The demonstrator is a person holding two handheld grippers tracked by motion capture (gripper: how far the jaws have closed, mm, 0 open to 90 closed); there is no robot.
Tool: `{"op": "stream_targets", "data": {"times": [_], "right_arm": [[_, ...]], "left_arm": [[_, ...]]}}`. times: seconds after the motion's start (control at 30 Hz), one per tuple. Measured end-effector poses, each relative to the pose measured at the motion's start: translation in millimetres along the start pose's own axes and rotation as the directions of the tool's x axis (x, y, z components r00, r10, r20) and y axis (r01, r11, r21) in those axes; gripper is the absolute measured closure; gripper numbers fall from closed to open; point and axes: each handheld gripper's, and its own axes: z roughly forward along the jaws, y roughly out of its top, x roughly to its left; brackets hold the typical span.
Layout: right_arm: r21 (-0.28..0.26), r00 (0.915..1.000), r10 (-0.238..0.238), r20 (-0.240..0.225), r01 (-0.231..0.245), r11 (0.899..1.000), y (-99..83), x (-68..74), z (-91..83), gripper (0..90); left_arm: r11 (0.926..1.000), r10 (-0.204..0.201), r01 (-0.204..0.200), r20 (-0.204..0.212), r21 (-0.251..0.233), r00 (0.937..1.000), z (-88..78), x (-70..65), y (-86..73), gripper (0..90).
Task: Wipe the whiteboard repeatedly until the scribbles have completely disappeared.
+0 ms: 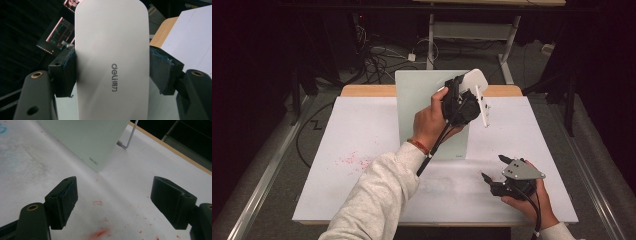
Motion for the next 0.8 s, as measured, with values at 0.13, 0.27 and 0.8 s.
{"op": "stream_targets", "data": {"times": [0.13, 0.27, 0.8], "right_arm": [[-0.001, 1.0, 0.0, -0.001, 0.0, 1.0, 0.2, 0.2, -0.1, 22.5], [0.0, 1.0, -0.004, -0.001, 0.004, 1.0, 0.4, 0.7, -0.2, 22.5], [0.003, 1.0, -0.005, -0.006, 0.005, 1.0, 0.2, 1.9, 0.2, 22.5]], "left_arm": [[0.9987, -0.039, 0.038, 0.031, 0.033, 0.9988, 5.9, 1.3, -4.7, 29.1], [0.9963, -0.071, 0.068, 0.042, 0.053, 0.9966, 9.6, 3.8, -9.8, 29.1], [0.9983, -0.007, 0.006, 0.016, 0.058, 0.9998, 4.9, -28.3, -32.3, 29.1]]}}
